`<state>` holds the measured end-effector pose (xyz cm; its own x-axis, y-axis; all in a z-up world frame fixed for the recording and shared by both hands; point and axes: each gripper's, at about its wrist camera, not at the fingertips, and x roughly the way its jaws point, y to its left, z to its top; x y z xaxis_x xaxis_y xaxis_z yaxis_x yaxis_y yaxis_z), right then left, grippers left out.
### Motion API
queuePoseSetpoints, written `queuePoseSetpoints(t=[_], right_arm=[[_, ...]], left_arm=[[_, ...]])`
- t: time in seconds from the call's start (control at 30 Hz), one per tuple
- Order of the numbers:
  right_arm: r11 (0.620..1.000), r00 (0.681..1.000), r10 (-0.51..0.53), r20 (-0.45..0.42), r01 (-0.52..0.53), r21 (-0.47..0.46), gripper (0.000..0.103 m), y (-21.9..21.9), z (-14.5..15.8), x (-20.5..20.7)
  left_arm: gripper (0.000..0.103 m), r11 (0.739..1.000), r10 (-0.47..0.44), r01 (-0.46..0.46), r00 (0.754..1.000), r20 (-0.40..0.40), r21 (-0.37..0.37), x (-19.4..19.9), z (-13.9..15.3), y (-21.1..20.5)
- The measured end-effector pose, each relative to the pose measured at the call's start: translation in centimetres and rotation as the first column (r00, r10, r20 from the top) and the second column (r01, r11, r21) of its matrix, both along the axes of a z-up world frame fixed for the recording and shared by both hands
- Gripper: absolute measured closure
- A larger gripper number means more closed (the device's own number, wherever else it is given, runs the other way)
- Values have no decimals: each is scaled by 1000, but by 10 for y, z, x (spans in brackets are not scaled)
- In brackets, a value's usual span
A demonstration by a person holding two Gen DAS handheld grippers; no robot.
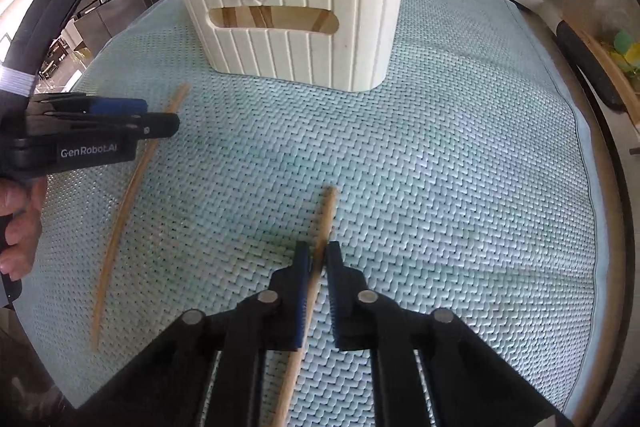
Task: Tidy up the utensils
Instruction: 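Close the left tool on a chopstick while the right tool grasps the other chopstick, then lift and carry both held chopsticks over the cream holder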
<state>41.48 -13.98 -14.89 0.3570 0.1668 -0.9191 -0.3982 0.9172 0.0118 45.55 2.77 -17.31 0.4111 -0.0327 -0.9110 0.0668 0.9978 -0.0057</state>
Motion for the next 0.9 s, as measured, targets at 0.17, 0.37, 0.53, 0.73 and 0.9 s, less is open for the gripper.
queuePoseSetpoints(t=[0.17, 0.37, 0.53, 0.73, 0.9], right_arm=[[997, 999, -36, 3, 36, 74, 97, -12, -2, 17], [975, 995, -78, 68, 62, 212, 97, -37, 26, 12], [950, 982, -101, 157, 49, 309, 97, -49, 69, -1], [932, 959, -109, 263, 6, 362, 97, -59, 114, -28], [930, 927, -110, 359, -32, 366, 97, -66, 142, -57]], left_arm=[[98, 997, 4, -3, 1000, 8, -82, -5, 3, -1], [98, 986, 16, 1, 995, 100, -166, -33, 36, 15], [98, 976, 7, 40, 977, 214, -215, -63, 87, 22], [98, 964, -7, 96, 942, 335, -249, -95, 136, 24], [98, 954, -7, 132, 907, 420, -269, -120, 160, 26]])
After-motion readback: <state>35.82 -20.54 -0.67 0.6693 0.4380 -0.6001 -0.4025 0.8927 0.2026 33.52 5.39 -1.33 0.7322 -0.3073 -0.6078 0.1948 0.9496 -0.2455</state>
